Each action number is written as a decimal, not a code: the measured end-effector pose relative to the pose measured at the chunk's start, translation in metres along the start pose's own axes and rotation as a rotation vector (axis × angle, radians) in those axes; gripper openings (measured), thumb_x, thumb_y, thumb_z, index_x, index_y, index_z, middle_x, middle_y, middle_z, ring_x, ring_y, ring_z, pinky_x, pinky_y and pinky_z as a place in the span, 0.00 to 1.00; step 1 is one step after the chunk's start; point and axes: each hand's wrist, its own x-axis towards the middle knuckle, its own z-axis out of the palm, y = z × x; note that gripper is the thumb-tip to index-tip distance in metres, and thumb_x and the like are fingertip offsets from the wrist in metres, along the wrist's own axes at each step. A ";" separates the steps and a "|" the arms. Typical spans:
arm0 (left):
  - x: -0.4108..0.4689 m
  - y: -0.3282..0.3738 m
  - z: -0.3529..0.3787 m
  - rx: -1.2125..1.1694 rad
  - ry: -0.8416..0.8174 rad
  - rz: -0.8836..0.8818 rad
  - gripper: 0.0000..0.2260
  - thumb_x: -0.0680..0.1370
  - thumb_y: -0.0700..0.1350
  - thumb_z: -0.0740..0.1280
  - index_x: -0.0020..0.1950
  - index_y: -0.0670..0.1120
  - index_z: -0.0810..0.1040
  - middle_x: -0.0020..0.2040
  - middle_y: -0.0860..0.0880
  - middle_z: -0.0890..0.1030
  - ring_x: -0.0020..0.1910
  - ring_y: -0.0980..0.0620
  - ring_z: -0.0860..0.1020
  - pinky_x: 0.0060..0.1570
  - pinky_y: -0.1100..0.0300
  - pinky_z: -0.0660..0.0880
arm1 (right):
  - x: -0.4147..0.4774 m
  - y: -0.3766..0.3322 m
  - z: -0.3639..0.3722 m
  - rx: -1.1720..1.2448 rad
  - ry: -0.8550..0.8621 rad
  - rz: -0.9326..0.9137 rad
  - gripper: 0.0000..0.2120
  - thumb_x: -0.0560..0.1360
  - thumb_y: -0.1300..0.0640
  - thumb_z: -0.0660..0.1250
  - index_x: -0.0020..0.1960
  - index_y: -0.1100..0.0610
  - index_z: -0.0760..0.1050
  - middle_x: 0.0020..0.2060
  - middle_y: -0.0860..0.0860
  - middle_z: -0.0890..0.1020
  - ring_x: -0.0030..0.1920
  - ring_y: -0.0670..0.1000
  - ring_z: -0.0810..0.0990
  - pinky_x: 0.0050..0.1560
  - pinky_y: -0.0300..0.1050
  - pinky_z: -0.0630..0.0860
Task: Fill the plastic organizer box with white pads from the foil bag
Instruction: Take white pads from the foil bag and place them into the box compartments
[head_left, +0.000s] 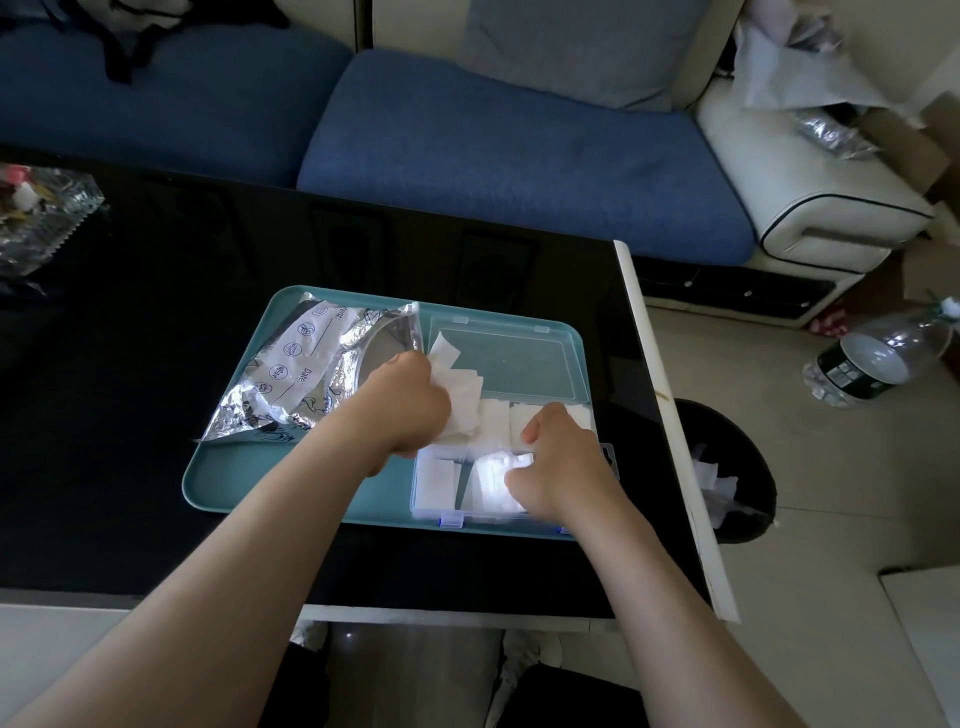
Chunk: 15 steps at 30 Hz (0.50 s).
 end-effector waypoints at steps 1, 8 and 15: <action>0.000 0.000 0.000 0.003 -0.001 0.002 0.13 0.83 0.41 0.57 0.67 0.42 0.69 0.61 0.43 0.73 0.54 0.39 0.79 0.54 0.37 0.83 | 0.001 0.001 -0.001 0.045 -0.004 0.028 0.17 0.76 0.61 0.68 0.63 0.54 0.69 0.51 0.51 0.75 0.51 0.57 0.80 0.41 0.44 0.73; 0.000 0.000 0.000 0.040 -0.013 0.006 0.14 0.83 0.40 0.56 0.68 0.42 0.69 0.62 0.43 0.73 0.52 0.37 0.81 0.55 0.37 0.83 | 0.014 0.004 0.007 0.236 -0.013 0.153 0.10 0.72 0.66 0.67 0.48 0.52 0.75 0.47 0.50 0.79 0.44 0.54 0.80 0.38 0.42 0.76; 0.003 -0.002 0.001 0.051 -0.020 0.008 0.09 0.84 0.40 0.56 0.63 0.42 0.68 0.57 0.43 0.72 0.53 0.36 0.80 0.56 0.40 0.83 | 0.006 0.006 0.016 0.011 0.077 0.002 0.08 0.78 0.61 0.70 0.54 0.53 0.74 0.53 0.49 0.77 0.48 0.50 0.75 0.34 0.36 0.65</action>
